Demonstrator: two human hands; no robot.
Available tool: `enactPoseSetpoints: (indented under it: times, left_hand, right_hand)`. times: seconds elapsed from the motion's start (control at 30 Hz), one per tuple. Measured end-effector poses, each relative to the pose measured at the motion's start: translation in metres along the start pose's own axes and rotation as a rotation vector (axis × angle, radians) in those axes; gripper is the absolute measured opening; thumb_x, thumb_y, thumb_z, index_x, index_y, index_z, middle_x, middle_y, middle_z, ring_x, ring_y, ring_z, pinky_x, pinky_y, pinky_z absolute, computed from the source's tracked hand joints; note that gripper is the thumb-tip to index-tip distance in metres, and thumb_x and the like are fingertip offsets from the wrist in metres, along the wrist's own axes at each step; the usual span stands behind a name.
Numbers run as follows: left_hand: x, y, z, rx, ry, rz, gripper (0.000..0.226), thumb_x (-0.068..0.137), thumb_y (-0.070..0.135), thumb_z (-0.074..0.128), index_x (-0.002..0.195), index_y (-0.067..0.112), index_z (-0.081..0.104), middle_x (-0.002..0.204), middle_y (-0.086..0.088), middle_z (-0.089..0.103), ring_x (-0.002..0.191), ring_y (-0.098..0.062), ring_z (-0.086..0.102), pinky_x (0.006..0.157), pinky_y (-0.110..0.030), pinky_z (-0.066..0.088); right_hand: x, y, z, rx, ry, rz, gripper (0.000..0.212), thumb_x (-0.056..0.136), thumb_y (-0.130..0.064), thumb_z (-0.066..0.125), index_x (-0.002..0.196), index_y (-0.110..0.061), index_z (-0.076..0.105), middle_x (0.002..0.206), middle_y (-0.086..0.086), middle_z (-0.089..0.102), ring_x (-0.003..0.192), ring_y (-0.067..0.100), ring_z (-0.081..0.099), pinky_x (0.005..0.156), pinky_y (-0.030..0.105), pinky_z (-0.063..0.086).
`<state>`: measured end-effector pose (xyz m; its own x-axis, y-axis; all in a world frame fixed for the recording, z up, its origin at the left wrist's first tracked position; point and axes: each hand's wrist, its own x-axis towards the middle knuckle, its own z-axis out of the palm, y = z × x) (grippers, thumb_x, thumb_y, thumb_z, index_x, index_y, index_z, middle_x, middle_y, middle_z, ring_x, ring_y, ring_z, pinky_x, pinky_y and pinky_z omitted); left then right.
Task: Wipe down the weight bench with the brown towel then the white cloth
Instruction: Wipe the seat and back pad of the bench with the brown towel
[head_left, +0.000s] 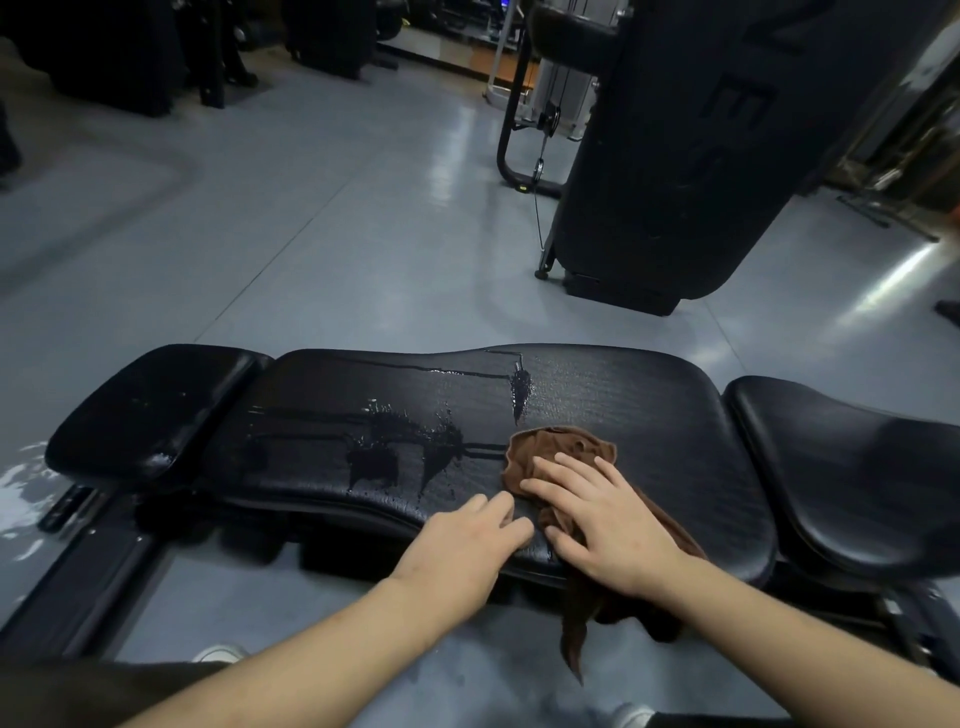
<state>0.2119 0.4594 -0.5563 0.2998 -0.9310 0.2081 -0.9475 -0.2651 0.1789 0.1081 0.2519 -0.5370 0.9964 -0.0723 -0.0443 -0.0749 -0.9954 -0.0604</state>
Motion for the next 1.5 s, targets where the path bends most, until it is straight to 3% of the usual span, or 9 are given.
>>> enactPoseSetpoints:
  times: [0.2, 0.47, 0.8, 0.97, 1.17, 1.27, 1.4, 1.5]
  left_hand:
    - [0.004, 0.001, 0.004, 0.024, -0.019, -0.006, 0.055, 0.046, 0.017, 0.084, 0.087, 0.029, 0.049, 0.087, 0.006, 0.050, 0.069, -0.015, 0.053, 0.042, -0.024, 0.019]
    - [0.003, 0.000, 0.008, 0.014, 0.017, -0.022, 0.056, 0.044, 0.012, 0.083, 0.086, 0.029, 0.049, 0.085, 0.007, 0.047, 0.067, -0.014, 0.049, 0.038, -0.026, 0.018]
    - [0.007, -0.003, 0.009, -0.014, 0.001, -0.023, 0.051, 0.049, 0.011, 0.078, 0.085, 0.031, 0.049, 0.085, 0.009, 0.046, 0.066, -0.013, 0.047, 0.039, -0.024, 0.008]
    - [0.007, -0.005, 0.007, -0.034, 0.008, -0.007, 0.044, 0.056, 0.014, 0.074, 0.088, 0.034, 0.051, 0.087, 0.011, 0.048, 0.070, -0.013, 0.051, 0.035, -0.028, 0.030]
    - [0.007, -0.010, -0.001, -0.128, -0.048, -0.018, 0.038, 0.073, 0.019, 0.069, 0.099, 0.037, 0.049, 0.097, 0.011, 0.049, 0.081, -0.013, 0.053, 0.045, -0.031, 0.046]
    - [0.005, -0.010, -0.004, -0.141, -0.060, -0.011, 0.032, 0.083, 0.021, 0.062, 0.107, 0.037, 0.048, 0.106, 0.011, 0.047, 0.092, -0.014, 0.051, 0.054, -0.033, 0.046]
    - [0.004, -0.011, -0.003, -0.132, -0.060, 0.006, 0.033, 0.082, 0.023, 0.064, 0.108, 0.037, 0.049, 0.105, 0.010, 0.048, 0.091, -0.014, 0.051, 0.055, -0.028, 0.038]
    - [0.004, -0.014, -0.002, -0.164, -0.050, 0.017, 0.033, 0.084, 0.023, 0.062, 0.111, 0.035, 0.049, 0.109, 0.008, 0.046, 0.093, -0.016, 0.049, 0.067, -0.030, 0.045]
  right_hand:
    - [0.021, 0.020, -0.004, -0.029, -0.018, -0.070, 0.058, 0.092, -0.053, 0.045, 0.149, -0.044, 0.037, 0.160, -0.016, 0.033, 0.151, 0.012, 0.024, 0.122, 0.048, 0.020]
    - [0.074, 0.053, -0.012, -0.029, 0.049, 0.109, 0.065, 0.088, -0.057, 0.029, 0.150, -0.040, 0.037, 0.161, -0.012, 0.031, 0.151, 0.015, 0.022, 0.122, 0.051, 0.018]
    - [0.114, 0.078, -0.011, -0.022, 0.095, 0.246, 0.055, 0.096, -0.047, 0.047, 0.149, -0.037, 0.040, 0.160, -0.007, 0.034, 0.150, 0.019, 0.024, 0.120, 0.054, 0.017]
    - [0.107, 0.069, -0.012, -0.046, 0.095, 0.251, 0.057, 0.093, -0.049, 0.042, 0.149, -0.036, 0.041, 0.160, -0.006, 0.035, 0.150, 0.021, 0.026, 0.120, 0.055, 0.018]
    - [0.086, 0.049, -0.006, -0.051, 0.099, 0.221, 0.070, 0.084, -0.057, 0.025, 0.148, -0.035, 0.043, 0.159, -0.006, 0.036, 0.149, 0.022, 0.028, 0.119, 0.055, 0.017]
    - [0.071, 0.036, -0.004, -0.049, 0.080, 0.192, 0.071, 0.084, -0.057, 0.024, 0.150, -0.036, 0.041, 0.161, -0.006, 0.033, 0.150, 0.021, 0.025, 0.120, 0.055, 0.016]
    - [0.052, 0.017, -0.003, -0.051, 0.056, 0.163, 0.072, 0.084, -0.057, 0.023, 0.151, -0.036, 0.038, 0.163, -0.006, 0.030, 0.152, 0.021, 0.021, 0.121, 0.055, 0.014]
    - [0.040, 0.007, 0.001, -0.057, 0.043, 0.137, 0.070, 0.086, -0.056, 0.025, 0.152, -0.037, 0.037, 0.164, -0.006, 0.028, 0.152, 0.020, 0.020, 0.122, 0.054, 0.013]
